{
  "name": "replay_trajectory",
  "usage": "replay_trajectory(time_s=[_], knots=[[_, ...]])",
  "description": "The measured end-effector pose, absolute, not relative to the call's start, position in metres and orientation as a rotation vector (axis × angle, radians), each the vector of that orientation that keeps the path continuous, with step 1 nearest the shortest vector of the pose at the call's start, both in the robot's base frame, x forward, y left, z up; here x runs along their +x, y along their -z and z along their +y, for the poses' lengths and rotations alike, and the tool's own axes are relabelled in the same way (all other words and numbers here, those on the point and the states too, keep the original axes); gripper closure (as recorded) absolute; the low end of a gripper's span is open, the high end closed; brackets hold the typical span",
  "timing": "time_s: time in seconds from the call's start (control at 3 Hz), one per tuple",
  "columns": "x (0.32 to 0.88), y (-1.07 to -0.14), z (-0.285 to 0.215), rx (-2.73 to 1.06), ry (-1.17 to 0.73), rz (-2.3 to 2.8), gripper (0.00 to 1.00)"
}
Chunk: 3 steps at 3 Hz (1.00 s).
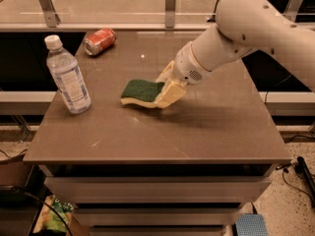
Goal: Move sponge near blue plastic bottle
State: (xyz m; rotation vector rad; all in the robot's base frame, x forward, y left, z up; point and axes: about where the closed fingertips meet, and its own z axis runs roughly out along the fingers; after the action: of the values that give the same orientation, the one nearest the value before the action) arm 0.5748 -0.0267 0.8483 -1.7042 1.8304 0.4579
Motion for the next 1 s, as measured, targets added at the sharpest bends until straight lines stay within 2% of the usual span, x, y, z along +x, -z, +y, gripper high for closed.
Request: replay_trajectory(time_s=[1.0], knots=[[0.550, -0.842, 0.009, -1.788, -0.516, 1.759, 1.00]])
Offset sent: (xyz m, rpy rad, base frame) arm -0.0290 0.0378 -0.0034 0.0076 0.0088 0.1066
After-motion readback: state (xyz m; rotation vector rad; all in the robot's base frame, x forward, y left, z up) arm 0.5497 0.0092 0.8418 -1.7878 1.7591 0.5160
